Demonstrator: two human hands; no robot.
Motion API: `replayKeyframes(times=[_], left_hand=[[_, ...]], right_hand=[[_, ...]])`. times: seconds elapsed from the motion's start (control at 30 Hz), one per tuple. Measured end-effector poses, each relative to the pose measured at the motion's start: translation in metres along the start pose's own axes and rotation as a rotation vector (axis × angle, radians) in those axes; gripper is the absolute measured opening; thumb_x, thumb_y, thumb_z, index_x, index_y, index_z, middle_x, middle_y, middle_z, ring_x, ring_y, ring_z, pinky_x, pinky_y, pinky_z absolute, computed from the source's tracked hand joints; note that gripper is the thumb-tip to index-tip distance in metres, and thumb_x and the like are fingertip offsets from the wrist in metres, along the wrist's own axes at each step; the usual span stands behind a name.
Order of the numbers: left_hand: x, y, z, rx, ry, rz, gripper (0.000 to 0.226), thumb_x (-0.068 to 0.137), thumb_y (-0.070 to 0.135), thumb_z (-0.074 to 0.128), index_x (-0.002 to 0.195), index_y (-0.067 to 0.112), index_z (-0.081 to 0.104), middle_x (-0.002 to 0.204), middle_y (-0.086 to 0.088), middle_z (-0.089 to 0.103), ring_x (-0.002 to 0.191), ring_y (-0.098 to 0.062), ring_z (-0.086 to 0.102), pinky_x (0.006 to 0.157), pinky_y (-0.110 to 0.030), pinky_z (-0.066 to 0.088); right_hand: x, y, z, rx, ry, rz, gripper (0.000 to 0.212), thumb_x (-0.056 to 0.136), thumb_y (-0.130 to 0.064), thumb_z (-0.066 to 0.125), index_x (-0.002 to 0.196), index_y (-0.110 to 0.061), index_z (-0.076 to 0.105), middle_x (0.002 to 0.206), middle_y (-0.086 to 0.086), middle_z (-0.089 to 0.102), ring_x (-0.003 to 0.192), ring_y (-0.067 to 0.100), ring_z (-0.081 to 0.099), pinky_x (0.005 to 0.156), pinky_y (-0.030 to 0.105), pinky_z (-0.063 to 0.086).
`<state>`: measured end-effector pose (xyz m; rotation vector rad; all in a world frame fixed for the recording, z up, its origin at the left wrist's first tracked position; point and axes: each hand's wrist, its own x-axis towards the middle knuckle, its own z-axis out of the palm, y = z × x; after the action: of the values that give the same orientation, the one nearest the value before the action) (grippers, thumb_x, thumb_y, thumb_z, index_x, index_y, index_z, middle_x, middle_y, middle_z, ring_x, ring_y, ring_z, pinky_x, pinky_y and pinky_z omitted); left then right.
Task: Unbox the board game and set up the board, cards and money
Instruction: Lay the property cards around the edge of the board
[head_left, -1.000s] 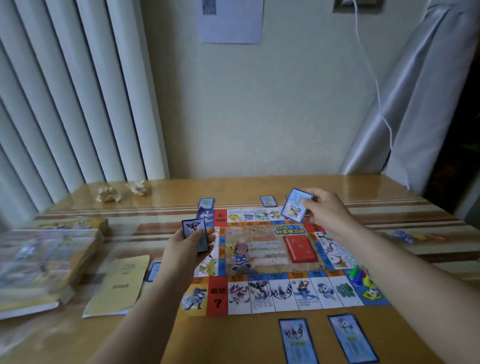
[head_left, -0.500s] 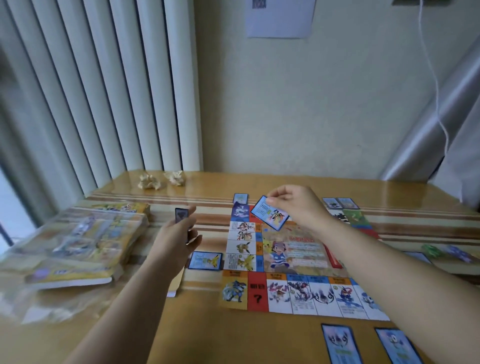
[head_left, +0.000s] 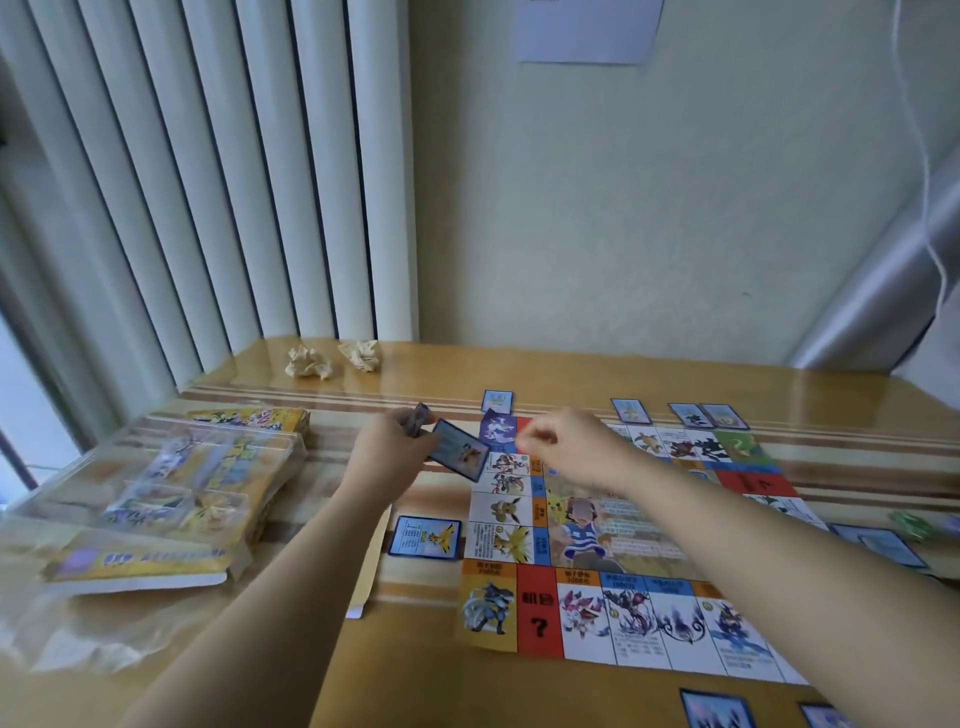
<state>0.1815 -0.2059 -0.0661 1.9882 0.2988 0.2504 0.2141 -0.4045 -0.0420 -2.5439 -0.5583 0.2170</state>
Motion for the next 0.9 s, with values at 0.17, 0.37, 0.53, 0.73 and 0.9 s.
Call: replayKeyframes(times=[0.17, 0.37, 0.53, 0.73, 0.9], left_hand=[[0.021, -0.016, 0.007, 0.289, 0.052, -0.032, 0.025, 0.09, 0.005, 0.05, 0.112, 0.009, 0.06, 0.093, -0.008, 0.062, 0.079, -0.019, 0.058, 0.049, -0.02, 0.042], [0.03, -0.019, 0.019, 0.478, 0.028, -0.067, 0.04, 0.089, 0.001, 0.048, 0.126, 0.012, 0.055, 0.113, -0.011, 0.061, 0.085, -0.019, 0.055, 0.057, -0.024, 0.047], [0.028, -0.018, 0.023, 0.697, -0.012, -0.071, 0.044, 0.086, -0.005, 0.047, 0.124, 0.015, 0.057, 0.118, -0.009, 0.057, 0.088, -0.023, 0.06, 0.073, -0.034, 0.054], [0.019, -0.011, 0.029, 1.044, -0.046, 0.019, 0.038, 0.086, -0.004, 0.048, 0.118, 0.015, 0.057, 0.101, -0.004, 0.058, 0.088, -0.022, 0.056, 0.06, -0.027, 0.042], [0.011, 0.006, 0.031, 1.365, -0.094, 0.07, 0.025, 0.087, -0.004, 0.05, 0.104, 0.012, 0.061, 0.064, 0.002, 0.039, 0.057, -0.014, 0.038, 0.042, -0.022, 0.024]], right_hand=[[-0.005, 0.025, 0.014, -0.398, -0.269, 0.046, 0.047, 0.096, -0.037, 0.052, 0.14, -0.024, 0.045, 0.146, 0.0, 0.043, 0.126, 0.021, 0.049, 0.102, 0.037, 0.042], [-0.005, 0.029, 0.018, -0.461, -0.25, 0.023, 0.054, 0.092, -0.042, 0.056, 0.142, -0.027, 0.041, 0.15, 0.0, 0.037, 0.133, 0.023, 0.04, 0.107, 0.043, 0.038], [-0.003, 0.03, 0.019, -0.465, -0.248, 0.014, 0.054, 0.092, -0.043, 0.056, 0.142, -0.026, 0.042, 0.15, 0.0, 0.037, 0.132, 0.023, 0.041, 0.106, 0.043, 0.038], [-0.005, 0.029, 0.018, -0.481, -0.24, 0.001, 0.054, 0.093, -0.042, 0.054, 0.143, -0.025, 0.04, 0.15, 0.0, 0.035, 0.133, 0.024, 0.039, 0.107, 0.043, 0.037], [-0.006, 0.029, 0.02, -0.474, -0.232, 0.01, 0.055, 0.092, -0.043, 0.055, 0.142, -0.026, 0.041, 0.15, 0.0, 0.036, 0.132, 0.024, 0.04, 0.106, 0.044, 0.038]])
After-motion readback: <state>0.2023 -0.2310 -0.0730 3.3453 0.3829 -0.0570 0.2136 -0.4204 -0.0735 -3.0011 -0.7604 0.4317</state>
